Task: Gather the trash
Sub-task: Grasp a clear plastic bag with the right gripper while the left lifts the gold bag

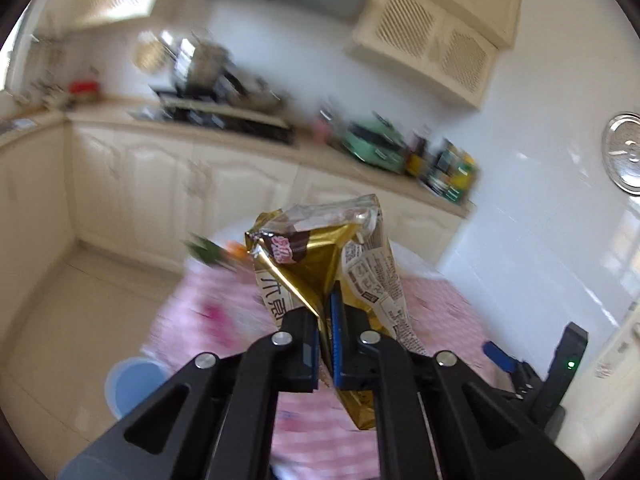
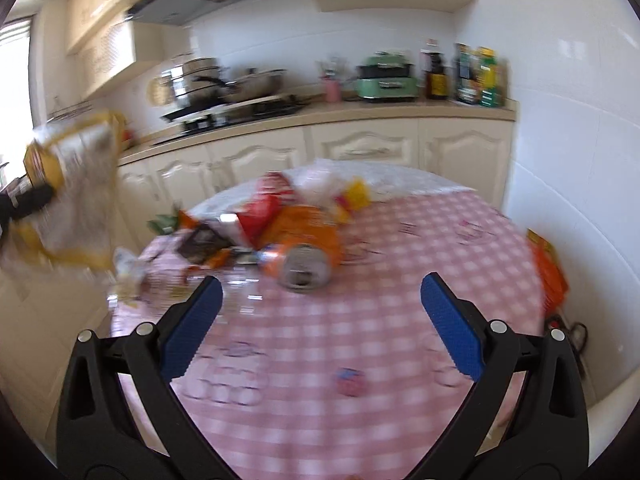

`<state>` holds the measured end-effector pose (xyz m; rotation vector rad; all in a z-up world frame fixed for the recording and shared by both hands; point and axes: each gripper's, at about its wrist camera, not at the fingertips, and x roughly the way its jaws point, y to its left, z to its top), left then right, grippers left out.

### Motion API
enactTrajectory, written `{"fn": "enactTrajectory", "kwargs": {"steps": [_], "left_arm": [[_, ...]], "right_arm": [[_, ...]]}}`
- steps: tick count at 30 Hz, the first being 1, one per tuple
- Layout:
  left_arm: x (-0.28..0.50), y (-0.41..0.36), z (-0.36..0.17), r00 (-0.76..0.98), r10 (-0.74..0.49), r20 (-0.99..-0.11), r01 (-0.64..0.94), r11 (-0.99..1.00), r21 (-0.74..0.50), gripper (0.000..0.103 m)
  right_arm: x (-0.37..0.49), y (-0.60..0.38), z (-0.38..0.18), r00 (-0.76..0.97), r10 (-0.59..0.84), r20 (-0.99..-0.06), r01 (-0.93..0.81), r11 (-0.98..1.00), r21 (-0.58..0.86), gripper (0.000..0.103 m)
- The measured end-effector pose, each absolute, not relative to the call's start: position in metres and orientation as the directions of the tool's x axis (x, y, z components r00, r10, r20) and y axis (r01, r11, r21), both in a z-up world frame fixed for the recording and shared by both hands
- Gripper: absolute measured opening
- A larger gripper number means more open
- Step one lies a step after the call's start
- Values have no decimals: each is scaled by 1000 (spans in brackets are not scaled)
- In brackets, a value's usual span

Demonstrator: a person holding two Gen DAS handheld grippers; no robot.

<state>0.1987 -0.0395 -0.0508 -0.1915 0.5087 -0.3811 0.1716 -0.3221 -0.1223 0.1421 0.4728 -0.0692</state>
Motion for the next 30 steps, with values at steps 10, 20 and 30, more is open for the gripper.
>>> {"fn": "enactTrajectory", "kwargs": {"steps": [10, 20, 30], "left_arm": [[182, 65, -67, 864, -134, -486, 26, 975, -222, 4], [189, 108, -118, 807, -103, -581, -24, 978, -207, 4], [209, 109, -144, 763, -224, -606, 43, 953, -299, 4]], "right_arm": [[223, -206, -143, 815, 154, -559, -156, 987, 44, 97], [264, -160, -179, 761, 39, -648, -154, 981, -122, 54], [239, -203, -134, 831, -31, -555, -25, 995, -92, 6]]}}
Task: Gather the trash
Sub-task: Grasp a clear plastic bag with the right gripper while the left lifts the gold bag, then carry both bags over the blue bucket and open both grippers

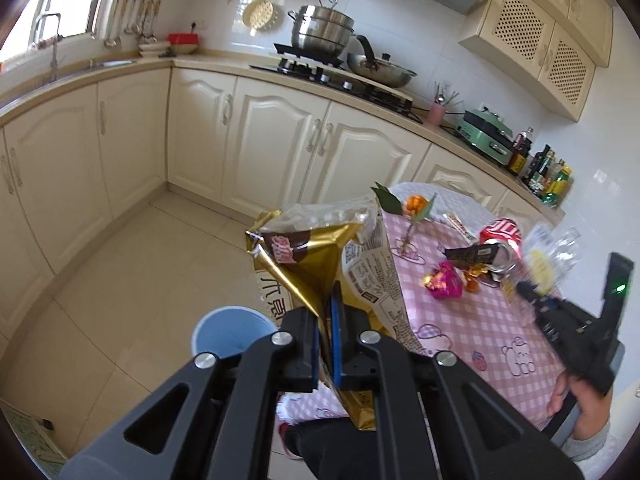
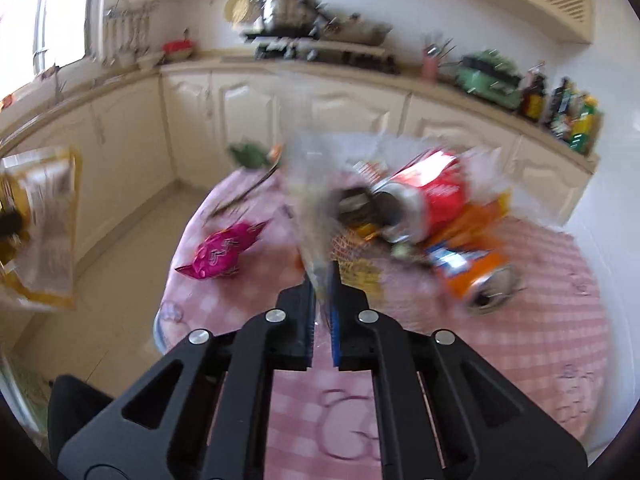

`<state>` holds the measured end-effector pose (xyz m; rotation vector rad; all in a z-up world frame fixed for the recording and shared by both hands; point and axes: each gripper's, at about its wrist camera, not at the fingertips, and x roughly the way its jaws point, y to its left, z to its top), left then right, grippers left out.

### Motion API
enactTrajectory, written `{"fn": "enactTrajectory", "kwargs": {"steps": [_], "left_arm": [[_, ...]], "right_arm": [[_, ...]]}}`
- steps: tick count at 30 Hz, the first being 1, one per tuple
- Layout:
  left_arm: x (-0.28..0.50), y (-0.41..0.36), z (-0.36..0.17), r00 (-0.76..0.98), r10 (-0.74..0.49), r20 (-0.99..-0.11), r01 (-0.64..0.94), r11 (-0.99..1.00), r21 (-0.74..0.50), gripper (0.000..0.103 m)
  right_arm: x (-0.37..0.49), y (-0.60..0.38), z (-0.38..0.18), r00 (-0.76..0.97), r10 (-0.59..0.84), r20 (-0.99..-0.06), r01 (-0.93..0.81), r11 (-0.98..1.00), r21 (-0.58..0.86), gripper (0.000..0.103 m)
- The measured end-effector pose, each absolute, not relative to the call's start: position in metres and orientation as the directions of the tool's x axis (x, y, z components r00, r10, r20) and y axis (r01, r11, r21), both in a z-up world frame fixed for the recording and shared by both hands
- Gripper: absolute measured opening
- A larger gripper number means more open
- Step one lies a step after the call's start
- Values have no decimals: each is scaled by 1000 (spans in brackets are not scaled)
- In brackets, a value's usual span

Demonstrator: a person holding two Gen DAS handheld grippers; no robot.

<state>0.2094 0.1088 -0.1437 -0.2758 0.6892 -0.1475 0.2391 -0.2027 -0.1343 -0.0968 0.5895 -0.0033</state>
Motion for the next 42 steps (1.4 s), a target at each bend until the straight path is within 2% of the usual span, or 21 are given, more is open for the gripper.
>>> {"fn": "enactTrajectory", "kwargs": {"steps": [3, 6, 9, 13, 15, 20, 24, 28, 34, 35, 37, 38, 39, 42], "left_arm": [[213, 104, -146, 760, -252, -599, 63, 946, -317, 4], [212, 107, -144, 772, -247, -586, 58, 945, -322, 4], [211, 122, -140, 787, -221, -576, 29, 946, -324, 4], [214, 161, -143, 802, -125, -585, -75, 949, -306, 5], [219, 185, -152, 794, -67, -605, -144, 945, -295, 4], [255, 228, -208, 721, 14, -692, -249, 938, -240, 4], [308, 248, -287, 601, -45, -798, -275, 926, -259, 4], [370, 247, -371, 475, -113, -873, -272, 925, -267, 4], [430, 233, -456, 354, -129, -926, -271, 934, -234, 7], [437, 231, -465, 347, -131, -929, -275, 932, -234, 9], [448, 228, -477, 333, -145, -932, -278, 929, -244, 26], [451, 226, -481, 327, -153, -933, -277, 928, -249, 31], [454, 224, -484, 320, -157, -934, -279, 927, -252, 42], [453, 223, -487, 315, -136, -939, -291, 928, -232, 46]], "right_arm": [[228, -206, -111, 868, -15, -497, -18, 998, -62, 5], [219, -186, -84, 898, 76, -434, -103, 994, -40, 5], [221, -142, -64, 891, 231, -391, -250, 968, 3, 5], [244, -62, -74, 788, 447, -423, -460, 884, 79, 5], [260, -26, -95, 742, 488, -459, -508, 857, 90, 5], [338, 43, -200, 558, 522, -645, -532, 822, 205, 5], [397, 71, -297, 402, 500, -767, -489, 825, 282, 5], [445, 76, -390, 302, 426, -853, -426, 860, 279, 5], [481, 66, -467, 244, 334, -910, -352, 905, 238, 5], [482, 66, -471, 240, 328, -914, -348, 908, 235, 5], [486, 66, -480, 238, 316, -918, -343, 912, 225, 5], [488, 67, -483, 237, 313, -920, -344, 912, 222, 5], [489, 67, -486, 233, 311, -922, -342, 913, 221, 5], [485, 71, -485, 225, 308, -924, -340, 914, 222, 6]]}}
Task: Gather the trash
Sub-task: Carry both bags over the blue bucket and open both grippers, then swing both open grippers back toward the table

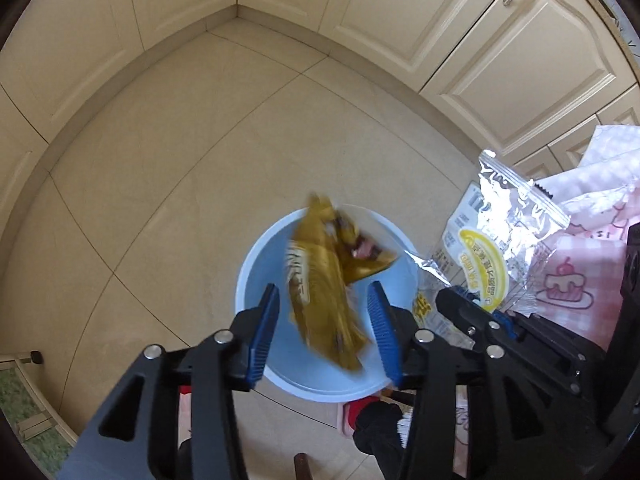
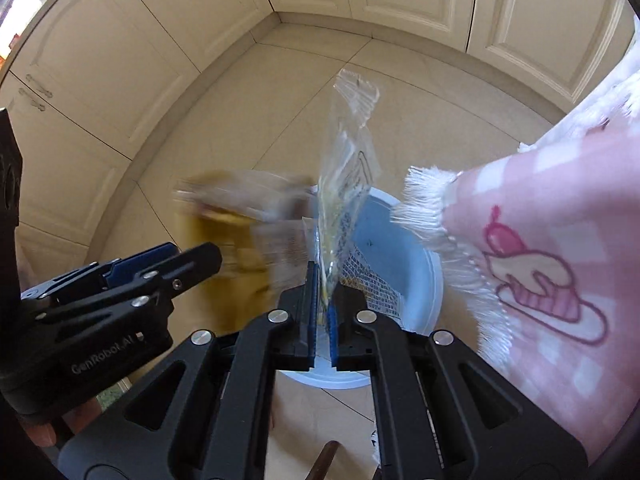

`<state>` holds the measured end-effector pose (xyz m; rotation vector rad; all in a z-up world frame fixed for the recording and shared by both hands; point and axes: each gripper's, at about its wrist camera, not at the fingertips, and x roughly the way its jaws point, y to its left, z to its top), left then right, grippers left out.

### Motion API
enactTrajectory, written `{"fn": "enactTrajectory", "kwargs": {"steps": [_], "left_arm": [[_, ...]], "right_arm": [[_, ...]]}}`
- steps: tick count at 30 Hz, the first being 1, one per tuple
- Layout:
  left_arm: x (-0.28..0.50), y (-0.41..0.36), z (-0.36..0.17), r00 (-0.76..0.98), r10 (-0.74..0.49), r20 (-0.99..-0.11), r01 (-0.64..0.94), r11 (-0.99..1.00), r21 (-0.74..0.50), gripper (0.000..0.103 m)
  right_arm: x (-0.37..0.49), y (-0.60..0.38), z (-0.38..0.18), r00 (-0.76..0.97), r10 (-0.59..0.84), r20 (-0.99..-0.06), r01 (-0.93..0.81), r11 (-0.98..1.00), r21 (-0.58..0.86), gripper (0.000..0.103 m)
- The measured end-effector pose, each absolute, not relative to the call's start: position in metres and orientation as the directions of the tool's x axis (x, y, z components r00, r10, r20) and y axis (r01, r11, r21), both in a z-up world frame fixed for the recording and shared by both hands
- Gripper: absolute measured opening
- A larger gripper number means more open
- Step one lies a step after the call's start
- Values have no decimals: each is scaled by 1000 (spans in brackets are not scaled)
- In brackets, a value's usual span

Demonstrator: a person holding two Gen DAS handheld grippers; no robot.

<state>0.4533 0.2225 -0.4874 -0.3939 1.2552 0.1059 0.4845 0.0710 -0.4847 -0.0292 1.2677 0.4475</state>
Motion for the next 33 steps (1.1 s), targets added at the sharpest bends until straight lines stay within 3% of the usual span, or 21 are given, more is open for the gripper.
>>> {"fn": "enactTrajectory", "kwargs": {"steps": [3, 8, 10, 13, 15, 24, 27, 33], "left_arm": [[444, 227, -482, 315, -114, -942, -320, 922, -218, 52], [426, 245, -465, 325, -78, -942, -370, 907, -203, 53], [414, 252, -458, 340, -73, -938, -384, 899, -209, 54], [401, 257, -439, 364, -55, -930, -389, 898, -205, 55], [392, 258, -426, 380, -41, -924, -388, 900, -200, 55], [346, 266, -349, 490, -1, -872, -392, 893, -222, 55], [329, 262, -314, 546, 7, -838, -376, 896, -237, 56], [279, 233, -222, 702, -2, -713, -282, 918, -279, 65]], "right_arm": [[481, 74, -488, 220, 321, -921, -336, 911, 237, 6], [476, 81, -477, 230, 329, -916, -349, 906, 238, 6], [477, 84, -473, 235, 334, -913, -353, 905, 240, 10], [471, 86, -456, 262, 334, -905, -358, 905, 230, 29], [467, 87, -443, 292, 331, -897, -359, 908, 218, 47], [429, 91, -357, 440, 298, -847, -404, 908, 109, 47], [397, 85, -307, 551, 272, -789, -405, 914, 32, 47], [324, 49, -201, 749, 260, -609, -364, 930, -50, 50]]}}
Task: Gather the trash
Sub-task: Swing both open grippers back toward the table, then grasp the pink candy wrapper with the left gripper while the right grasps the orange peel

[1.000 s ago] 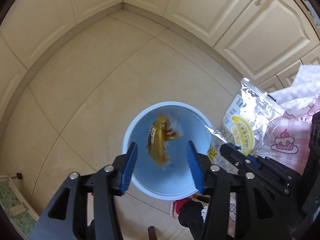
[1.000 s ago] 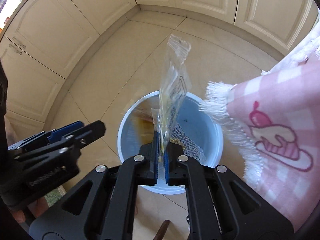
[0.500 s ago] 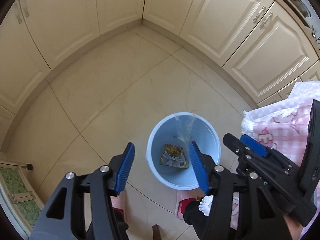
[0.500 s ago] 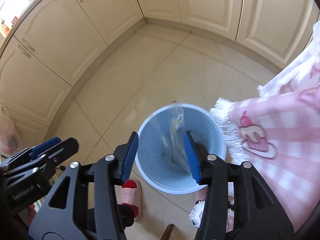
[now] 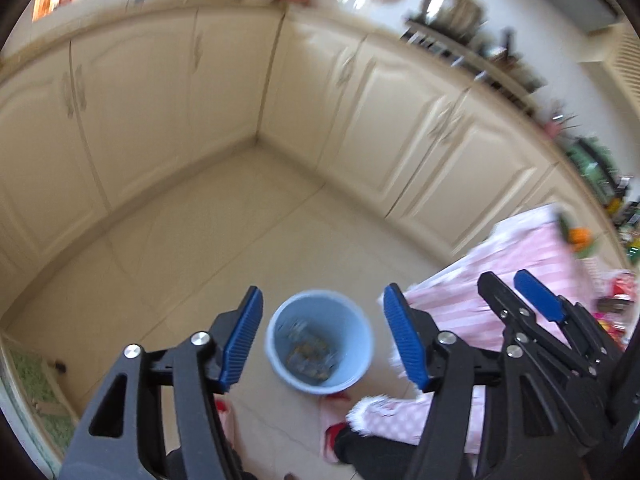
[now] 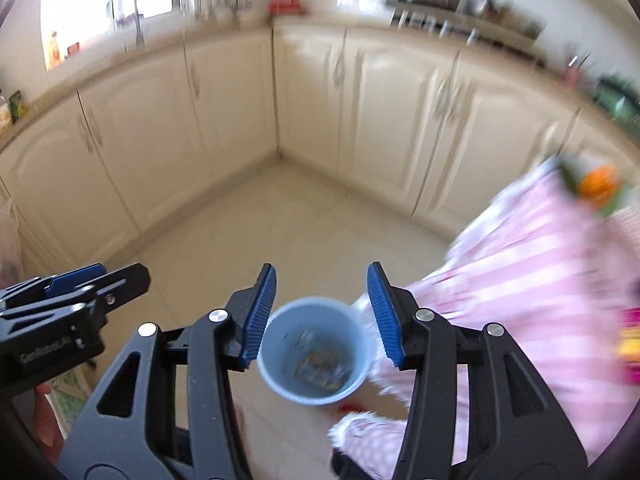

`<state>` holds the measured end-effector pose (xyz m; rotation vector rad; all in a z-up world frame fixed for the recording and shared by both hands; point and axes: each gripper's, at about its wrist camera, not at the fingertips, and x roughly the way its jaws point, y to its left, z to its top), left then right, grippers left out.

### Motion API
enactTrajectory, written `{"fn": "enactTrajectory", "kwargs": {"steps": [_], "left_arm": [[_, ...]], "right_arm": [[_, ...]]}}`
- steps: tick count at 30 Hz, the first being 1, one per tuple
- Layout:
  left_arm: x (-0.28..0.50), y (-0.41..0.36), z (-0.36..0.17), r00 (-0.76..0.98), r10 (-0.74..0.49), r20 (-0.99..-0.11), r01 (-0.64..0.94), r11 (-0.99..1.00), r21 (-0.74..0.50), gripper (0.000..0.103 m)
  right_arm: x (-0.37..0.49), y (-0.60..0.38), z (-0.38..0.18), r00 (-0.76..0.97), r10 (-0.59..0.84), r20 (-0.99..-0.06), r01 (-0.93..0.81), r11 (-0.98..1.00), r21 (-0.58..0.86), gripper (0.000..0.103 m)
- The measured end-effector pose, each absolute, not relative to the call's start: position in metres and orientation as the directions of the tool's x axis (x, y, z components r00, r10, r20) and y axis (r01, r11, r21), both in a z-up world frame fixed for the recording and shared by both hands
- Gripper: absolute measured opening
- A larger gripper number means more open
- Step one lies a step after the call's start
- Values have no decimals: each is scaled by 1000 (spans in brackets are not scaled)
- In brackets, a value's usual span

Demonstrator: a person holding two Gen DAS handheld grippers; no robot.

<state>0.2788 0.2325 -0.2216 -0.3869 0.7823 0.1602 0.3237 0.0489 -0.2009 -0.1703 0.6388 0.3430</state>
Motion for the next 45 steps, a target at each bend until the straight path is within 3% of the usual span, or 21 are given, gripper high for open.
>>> {"fn": "enactTrajectory", "kwargs": {"steps": [5, 11, 16, 27, 28, 29, 30, 35, 40, 45], "left_arm": [[250, 165, -157, 778, -102, -620, -89, 959, -270, 67], [252, 63, -136, 755, -253, -605, 136, 963, -233, 68], [271, -9, -145, 689, -331, -645, 260, 943, -207, 68], [320, -73, -177, 621, -301, -724, 310, 942, -126, 67], [326, -75, -181, 612, -287, -737, 303, 946, -117, 60], [331, -77, -186, 595, -284, -752, 306, 945, -115, 45], [332, -77, -188, 583, -287, -760, 308, 944, -120, 40], [323, -55, -180, 617, -330, -715, 280, 941, -192, 39], [312, -28, -168, 672, -284, -684, 226, 958, -176, 39], [311, -4, -170, 679, -267, -684, 189, 964, -189, 39]], "right_arm": [[257, -21, -130, 870, 203, -449, -261, 963, -71, 54], [226, -116, -110, 916, 59, -396, -94, 993, -68, 58], [224, -197, -117, 901, -51, -431, 45, 999, -24, 59], [241, -249, -153, 846, -28, -533, 81, 994, 75, 60], [244, -248, -155, 839, -18, -543, 75, 994, 83, 60], [247, -248, -157, 835, -10, -550, 69, 994, 87, 60], [249, -249, -159, 830, -1, -557, 63, 994, 91, 60], [268, -239, -167, 787, 56, -614, 21, 993, 119, 61], [295, -218, -176, 724, 126, -678, -21, 987, 161, 61], [322, -202, -188, 672, 93, -735, 15, 990, 139, 61]]}}
